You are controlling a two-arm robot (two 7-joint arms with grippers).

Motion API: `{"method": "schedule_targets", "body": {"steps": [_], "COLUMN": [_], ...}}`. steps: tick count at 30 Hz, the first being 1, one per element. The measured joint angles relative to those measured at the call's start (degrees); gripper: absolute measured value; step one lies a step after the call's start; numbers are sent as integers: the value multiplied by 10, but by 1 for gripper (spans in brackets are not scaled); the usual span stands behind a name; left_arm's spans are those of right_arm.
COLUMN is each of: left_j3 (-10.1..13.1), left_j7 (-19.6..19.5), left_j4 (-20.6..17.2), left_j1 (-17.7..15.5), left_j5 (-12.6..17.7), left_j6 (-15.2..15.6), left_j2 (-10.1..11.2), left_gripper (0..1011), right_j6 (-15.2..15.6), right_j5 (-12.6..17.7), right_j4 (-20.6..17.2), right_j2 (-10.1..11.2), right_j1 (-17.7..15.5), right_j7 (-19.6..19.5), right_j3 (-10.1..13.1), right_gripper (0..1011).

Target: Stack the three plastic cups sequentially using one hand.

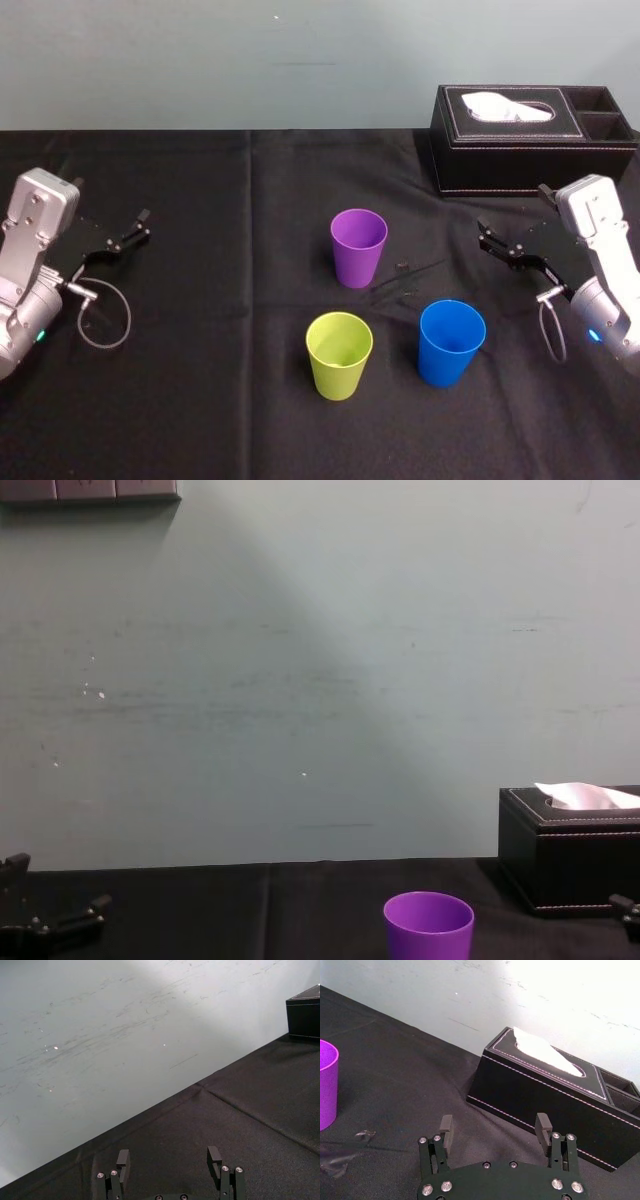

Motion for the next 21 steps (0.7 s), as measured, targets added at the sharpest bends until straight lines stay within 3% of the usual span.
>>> {"method": "schedule_targets", "body": {"steps": [18, 21], "left_j3": [0, 0], "left_j7": [0, 0], "left_j4": [0, 0], "left_j1": [0, 0], "left_j5": [0, 0], "left_j6": [0, 0], "left_j2": [0, 0], "left_gripper": [1011, 1011], "right_j6": [0, 2], "right_j5": [0, 9], "right_j4": [0, -1], "right_j2": [0, -3], "right_j1": [0, -4], "right_j7": [0, 9], "right_j3": [0, 9], "right_gripper": [1000, 1000]}}
